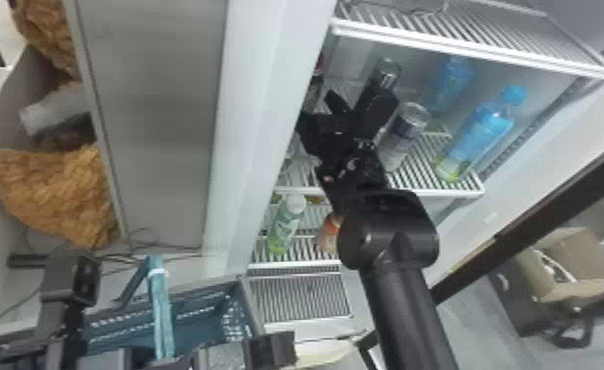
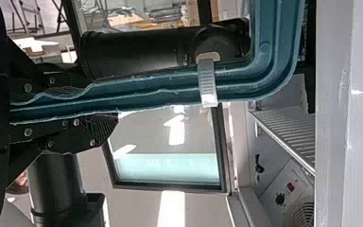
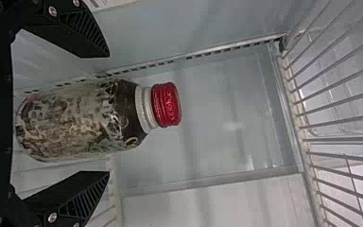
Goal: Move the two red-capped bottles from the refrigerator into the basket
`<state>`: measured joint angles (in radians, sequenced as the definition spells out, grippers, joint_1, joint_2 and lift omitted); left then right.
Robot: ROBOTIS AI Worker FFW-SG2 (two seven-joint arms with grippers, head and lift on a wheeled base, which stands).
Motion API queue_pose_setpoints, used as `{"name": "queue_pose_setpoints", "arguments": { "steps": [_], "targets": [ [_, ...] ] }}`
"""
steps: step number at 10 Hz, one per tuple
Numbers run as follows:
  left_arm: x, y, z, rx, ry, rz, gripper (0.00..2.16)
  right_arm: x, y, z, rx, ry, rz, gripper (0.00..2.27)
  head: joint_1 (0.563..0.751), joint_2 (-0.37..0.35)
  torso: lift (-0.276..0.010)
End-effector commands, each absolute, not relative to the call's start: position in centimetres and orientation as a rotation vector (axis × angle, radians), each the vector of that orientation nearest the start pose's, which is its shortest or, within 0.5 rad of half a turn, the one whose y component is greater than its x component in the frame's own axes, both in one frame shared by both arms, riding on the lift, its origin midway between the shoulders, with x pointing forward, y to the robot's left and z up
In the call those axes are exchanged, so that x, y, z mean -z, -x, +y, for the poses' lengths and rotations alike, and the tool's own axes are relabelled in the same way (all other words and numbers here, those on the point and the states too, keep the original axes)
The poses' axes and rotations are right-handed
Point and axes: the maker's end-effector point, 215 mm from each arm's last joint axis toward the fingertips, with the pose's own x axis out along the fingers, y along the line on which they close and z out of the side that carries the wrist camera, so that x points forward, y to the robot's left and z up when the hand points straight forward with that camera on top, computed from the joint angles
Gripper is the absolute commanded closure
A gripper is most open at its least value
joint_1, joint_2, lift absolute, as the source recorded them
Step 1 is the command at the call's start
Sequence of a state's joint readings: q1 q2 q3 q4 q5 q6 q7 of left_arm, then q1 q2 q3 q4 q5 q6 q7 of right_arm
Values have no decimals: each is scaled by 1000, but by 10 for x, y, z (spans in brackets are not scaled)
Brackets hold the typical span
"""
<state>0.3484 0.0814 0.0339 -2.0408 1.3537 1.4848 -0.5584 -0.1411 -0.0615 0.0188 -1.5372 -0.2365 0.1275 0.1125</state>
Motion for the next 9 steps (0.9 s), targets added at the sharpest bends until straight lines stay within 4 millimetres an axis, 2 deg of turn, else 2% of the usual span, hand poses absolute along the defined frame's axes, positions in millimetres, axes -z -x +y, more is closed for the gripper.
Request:
{"name": "queue_pose_setpoints", "arguments": {
  "steps": [1, 6, 7, 9],
  "targets": [
    [275, -210, -36, 1421, 1298, 919, 1205, 306, -645, -211, -138, -163, 14, 121, 695, -315, 0],
    [274, -211, -36, 1421, 1300, 916, 1205, 307, -664, -215, -126, -136, 33, 131, 695, -314, 0],
    [274, -211, -36, 1421, 1300, 916, 1205, 308, -664, -215, -127, -134, 38, 251, 695, -314, 0],
    [274, -211, -36, 1421, 1300, 916, 1205, 317, -664, -214, -130, -137, 65, 1065, 695, -312, 0]
  ]
}}
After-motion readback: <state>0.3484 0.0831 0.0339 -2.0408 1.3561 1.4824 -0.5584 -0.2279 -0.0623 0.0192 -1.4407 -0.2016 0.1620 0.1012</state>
